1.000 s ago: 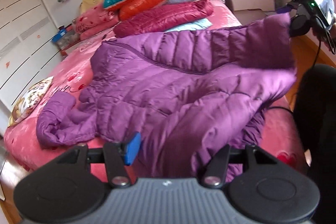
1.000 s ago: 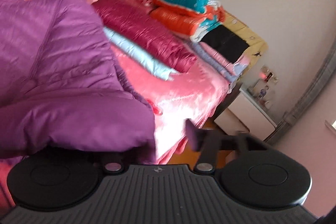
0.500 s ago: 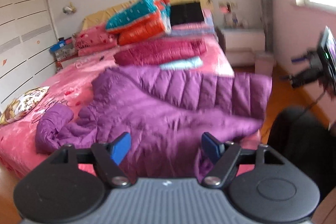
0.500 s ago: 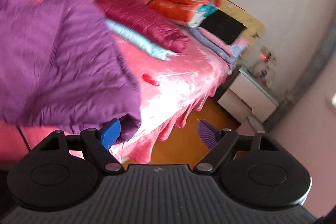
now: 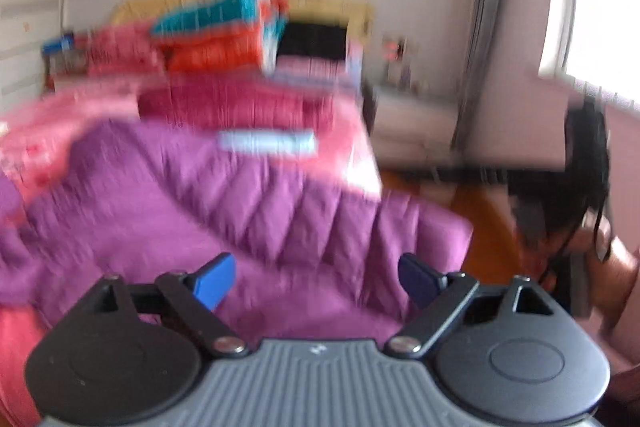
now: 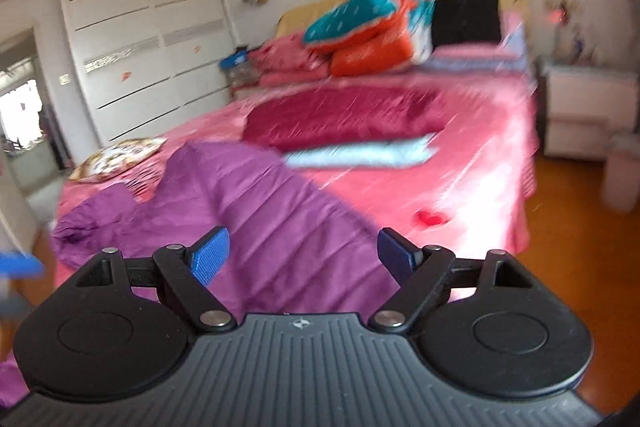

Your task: Fold large clothes

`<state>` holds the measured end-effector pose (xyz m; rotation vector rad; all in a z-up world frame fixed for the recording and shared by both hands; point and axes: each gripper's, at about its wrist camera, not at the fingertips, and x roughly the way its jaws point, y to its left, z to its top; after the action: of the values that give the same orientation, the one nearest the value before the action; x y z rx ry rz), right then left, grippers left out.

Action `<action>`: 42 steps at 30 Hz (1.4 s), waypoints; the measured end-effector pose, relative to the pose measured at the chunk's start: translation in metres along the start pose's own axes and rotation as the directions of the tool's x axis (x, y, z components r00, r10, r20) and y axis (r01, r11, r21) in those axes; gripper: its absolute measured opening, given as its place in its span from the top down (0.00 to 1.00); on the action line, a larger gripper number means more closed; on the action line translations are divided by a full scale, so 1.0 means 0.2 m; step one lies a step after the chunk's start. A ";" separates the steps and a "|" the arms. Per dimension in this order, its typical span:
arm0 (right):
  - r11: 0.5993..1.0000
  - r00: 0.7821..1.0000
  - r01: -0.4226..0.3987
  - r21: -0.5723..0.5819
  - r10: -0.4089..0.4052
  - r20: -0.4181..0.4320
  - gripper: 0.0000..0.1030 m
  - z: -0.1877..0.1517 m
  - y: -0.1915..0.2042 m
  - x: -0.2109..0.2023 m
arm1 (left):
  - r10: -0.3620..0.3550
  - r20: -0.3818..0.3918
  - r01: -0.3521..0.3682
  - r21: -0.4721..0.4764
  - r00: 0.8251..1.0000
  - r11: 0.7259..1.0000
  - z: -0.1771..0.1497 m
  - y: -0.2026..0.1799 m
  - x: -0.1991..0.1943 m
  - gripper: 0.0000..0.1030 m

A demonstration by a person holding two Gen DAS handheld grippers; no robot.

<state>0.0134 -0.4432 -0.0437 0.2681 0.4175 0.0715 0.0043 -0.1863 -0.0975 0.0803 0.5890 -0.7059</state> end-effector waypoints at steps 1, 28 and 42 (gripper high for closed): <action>1.000 1.000 -0.004 0.010 0.004 -0.026 0.02 -0.02 0.01 0.09 | 0.010 -0.037 -0.010 -0.004 0.999 1.000 -0.04 0.01 0.07 0.16; 0.963 0.951 0.044 -0.266 -0.122 -0.283 0.00 -0.42 0.30 1.30 | 0.370 -0.144 -0.376 -0.012 0.918 0.927 -0.40 0.43 0.49 0.20; 1.000 0.980 0.018 0.024 -0.013 -0.199 0.00 -0.12 0.08 0.90 | 0.261 0.062 -0.247 -0.173 0.963 0.953 0.15 0.45 0.28 0.11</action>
<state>0.1674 -0.4000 -0.1317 0.2839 0.6196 0.0777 0.1097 -0.1571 -0.1131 -0.0268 0.5421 -0.4065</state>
